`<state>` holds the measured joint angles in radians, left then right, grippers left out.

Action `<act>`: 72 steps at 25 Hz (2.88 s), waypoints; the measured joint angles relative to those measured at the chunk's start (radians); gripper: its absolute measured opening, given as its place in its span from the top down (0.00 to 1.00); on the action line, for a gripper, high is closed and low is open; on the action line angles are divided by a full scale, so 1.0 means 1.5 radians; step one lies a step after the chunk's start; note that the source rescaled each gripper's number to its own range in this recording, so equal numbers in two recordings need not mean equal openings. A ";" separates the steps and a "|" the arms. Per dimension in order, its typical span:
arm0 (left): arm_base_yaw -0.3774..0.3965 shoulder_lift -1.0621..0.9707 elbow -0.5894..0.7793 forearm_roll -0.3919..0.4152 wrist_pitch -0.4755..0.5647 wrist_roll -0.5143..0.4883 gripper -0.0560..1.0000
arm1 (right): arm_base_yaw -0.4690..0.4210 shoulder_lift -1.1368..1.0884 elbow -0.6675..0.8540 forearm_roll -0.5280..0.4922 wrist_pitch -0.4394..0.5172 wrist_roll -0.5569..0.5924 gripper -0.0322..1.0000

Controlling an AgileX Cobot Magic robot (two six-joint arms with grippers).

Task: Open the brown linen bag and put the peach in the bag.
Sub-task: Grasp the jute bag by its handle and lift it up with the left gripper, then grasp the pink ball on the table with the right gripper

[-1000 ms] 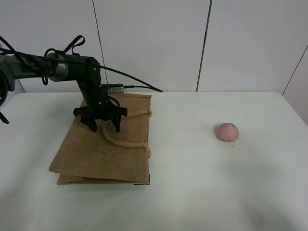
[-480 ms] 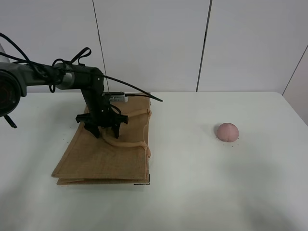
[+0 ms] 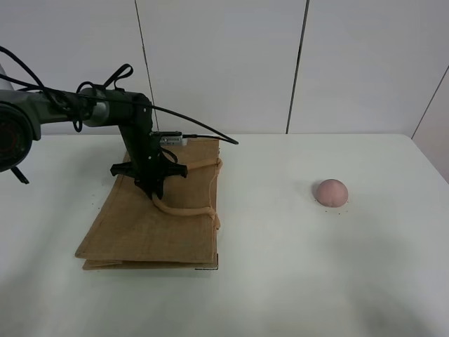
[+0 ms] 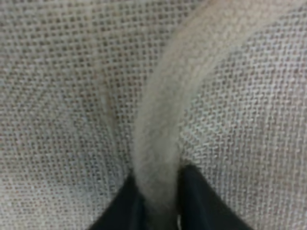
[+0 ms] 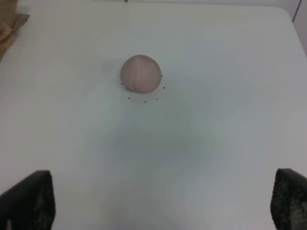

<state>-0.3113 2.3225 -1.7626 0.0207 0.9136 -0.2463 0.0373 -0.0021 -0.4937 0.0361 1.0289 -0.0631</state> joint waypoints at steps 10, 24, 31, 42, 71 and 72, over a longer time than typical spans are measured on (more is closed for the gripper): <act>0.000 -0.098 -0.162 0.003 0.144 0.017 0.95 | 0.000 0.000 0.000 0.000 0.000 0.000 0.00; 0.000 -0.254 -0.269 0.002 0.173 0.058 0.95 | 0.000 0.000 0.000 0.000 0.000 0.000 0.00; 0.000 -0.285 -0.270 0.002 0.173 0.058 0.95 | 0.000 0.012 -0.001 0.000 0.000 0.000 0.00; 0.000 -0.293 -0.246 -0.005 0.173 0.060 0.95 | 0.000 0.480 -0.166 0.001 -0.063 0.000 0.00; 0.000 -0.300 -0.246 -0.006 0.173 0.068 0.95 | 0.039 1.437 -0.664 0.012 -0.139 -0.021 0.00; 0.000 -0.300 -0.246 -0.006 0.173 0.068 0.95 | 0.039 1.446 -0.664 0.011 -0.142 -0.021 0.00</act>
<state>-0.3113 1.8724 -2.1308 0.0121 1.1725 -0.1441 0.0953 2.1665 -1.4900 0.0530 0.8154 -0.0946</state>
